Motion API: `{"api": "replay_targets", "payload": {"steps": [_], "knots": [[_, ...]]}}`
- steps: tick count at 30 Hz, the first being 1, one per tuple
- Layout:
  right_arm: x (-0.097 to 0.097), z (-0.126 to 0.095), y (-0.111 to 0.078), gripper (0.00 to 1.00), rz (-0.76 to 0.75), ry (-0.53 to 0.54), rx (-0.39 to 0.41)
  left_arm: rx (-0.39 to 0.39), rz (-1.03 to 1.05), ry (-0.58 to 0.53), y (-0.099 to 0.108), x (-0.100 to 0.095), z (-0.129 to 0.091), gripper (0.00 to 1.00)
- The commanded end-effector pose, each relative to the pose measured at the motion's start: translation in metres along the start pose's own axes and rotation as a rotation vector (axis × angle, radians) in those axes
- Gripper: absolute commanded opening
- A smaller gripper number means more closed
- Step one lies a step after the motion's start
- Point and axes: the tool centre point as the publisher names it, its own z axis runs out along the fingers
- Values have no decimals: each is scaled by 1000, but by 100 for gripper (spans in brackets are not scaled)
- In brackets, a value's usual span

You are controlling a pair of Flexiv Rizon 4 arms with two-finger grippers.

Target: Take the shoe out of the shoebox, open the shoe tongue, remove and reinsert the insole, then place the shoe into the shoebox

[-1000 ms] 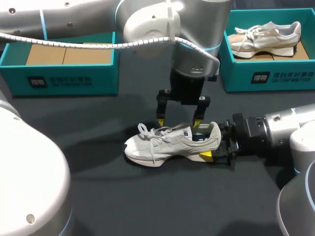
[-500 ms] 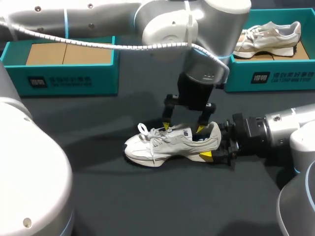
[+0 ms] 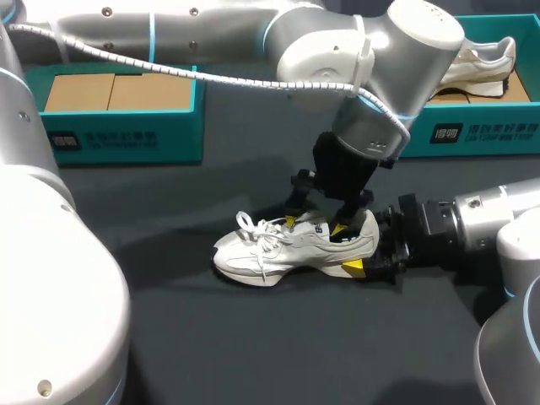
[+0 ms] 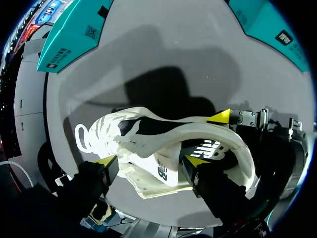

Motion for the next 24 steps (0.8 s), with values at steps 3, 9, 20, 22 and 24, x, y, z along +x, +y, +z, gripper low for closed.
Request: {"api": "replay_targets", "payload": {"steps": [3,9,20,22,24], "knots": [[0,0,1,0,1,-3,4,1,-2,-40,0,1,4,57],[0,0,1,0,1,-3,4,12,-2,-43,1,-10,0,38],[0,0,1,0,1,-3,4,39,-27,52,2,-37,-15,0],[0,0,1,0,1,-3,4,39,-38,91,1,-44,-18,0],[0,0,1,0,1,-3,4,29,-51,141,-1,-52,-19,0]]}}
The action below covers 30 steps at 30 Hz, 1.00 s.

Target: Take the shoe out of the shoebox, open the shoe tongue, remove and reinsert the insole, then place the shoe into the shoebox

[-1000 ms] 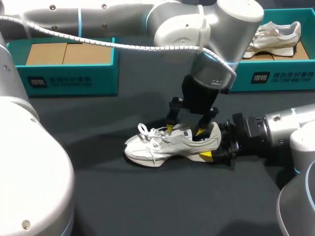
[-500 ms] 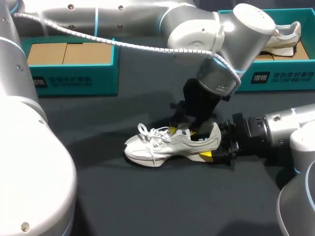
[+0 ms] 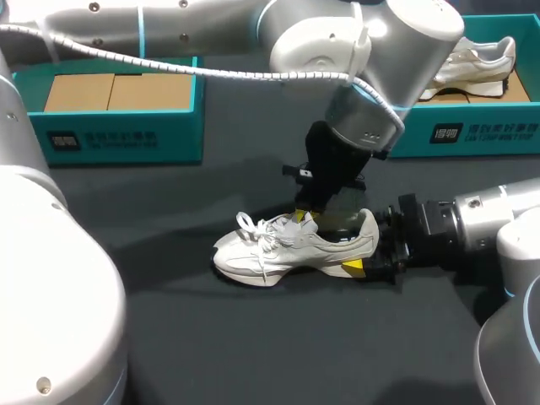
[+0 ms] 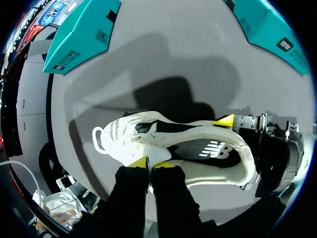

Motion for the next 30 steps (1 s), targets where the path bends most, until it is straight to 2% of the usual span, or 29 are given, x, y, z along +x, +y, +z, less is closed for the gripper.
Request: {"api": "replay_targets", "payload": {"steps": [1,9,15,20,26,30], "knots": [[0,0,1,0,1,-2,4,-3,-32,150,3,-31,-1,0],[0,0,1,0,1,-2,4,7,-35,351,4,-68,2,0],[0,0,1,0,1,-2,4,-5,-8,420,5,-89,17,0],[0,0,1,0,1,-2,4,-13,7,429,6,-99,35,0],[0,0,1,0,1,-2,4,-21,11,384,4,-99,63,0],[0,0,1,0,1,-2,4,-24,36,360,2,-101,73,0]]}}
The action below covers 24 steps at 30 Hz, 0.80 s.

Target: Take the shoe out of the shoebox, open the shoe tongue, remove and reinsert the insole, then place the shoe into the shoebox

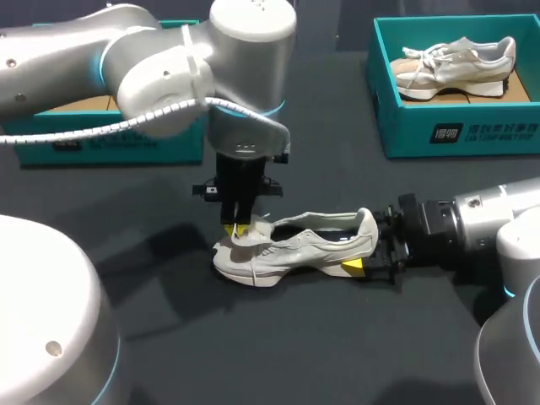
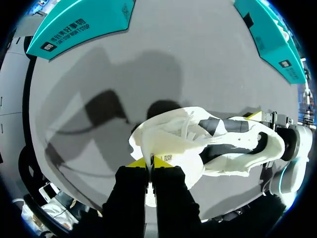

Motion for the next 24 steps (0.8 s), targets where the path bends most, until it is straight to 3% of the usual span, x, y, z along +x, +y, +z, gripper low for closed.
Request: {"api": "replay_targets", "payload": {"steps": [1,4,5,8,14,19,24], "knots": [[0,0,-1,0,1,-2,5,-5,16,111,-3,-8,13,0],[0,0,-1,0,1,-2,5,-3,36,90,-5,-13,16,0],[0,0,-1,0,1,-2,5,-6,44,79,-6,-15,17,4],[0,0,-1,0,1,-2,5,-6,69,36,-7,-22,20,40],[0,0,-1,0,1,-2,5,1,110,-32,-8,-36,24,62],[0,0,-1,0,1,-2,5,10,130,-42,-11,-43,18,64],[0,0,-1,0,1,-2,5,54,176,9,-13,-41,-14,56]]}}
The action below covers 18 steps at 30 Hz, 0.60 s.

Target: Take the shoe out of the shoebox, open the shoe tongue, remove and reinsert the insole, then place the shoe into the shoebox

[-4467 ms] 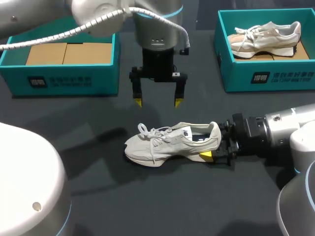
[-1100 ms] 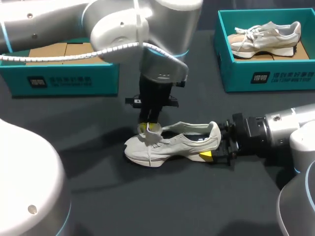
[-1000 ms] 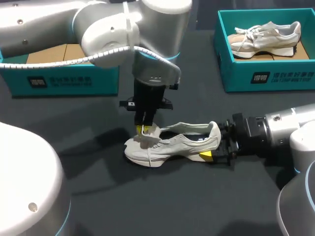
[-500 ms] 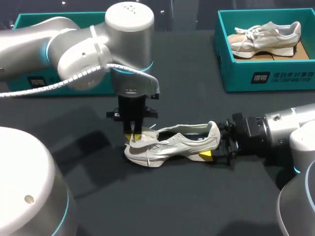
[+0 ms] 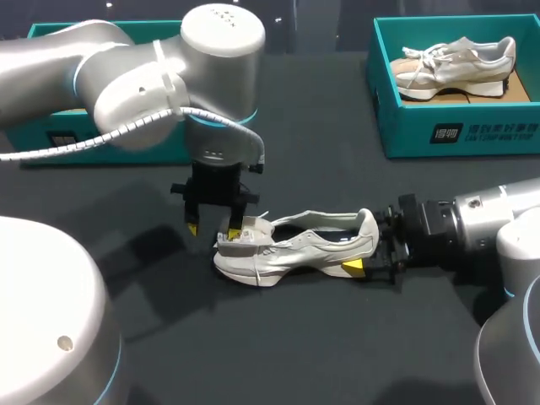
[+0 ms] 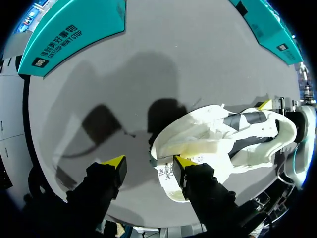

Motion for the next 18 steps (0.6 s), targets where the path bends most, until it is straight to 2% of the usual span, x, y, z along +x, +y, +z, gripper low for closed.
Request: {"api": "replay_targets", "payload": {"steps": [1,6,7,9,11,14,16,17,18], "knots": [[0,0,0,0,1,-1,4,52,33,39,3,-6,-35,55],[0,0,0,0,1,-1,4,134,144,108,-6,5,-79,56],[0,0,0,0,1,-1,4,132,203,124,-7,8,-87,58],[0,0,0,0,1,-1,4,130,330,169,-9,12,-102,68],[0,0,0,0,1,-1,4,109,466,215,-11,17,-116,67],[0,0,0,0,1,-1,4,110,650,259,-13,29,-131,60],[0,0,0,0,1,-1,4,119,768,266,-13,38,-137,63],[0,0,0,0,1,-1,4,123,833,268,-12,43,-141,59],[0,0,0,0,1,-1,4,125,893,276,-11,46,-144,49]]}}
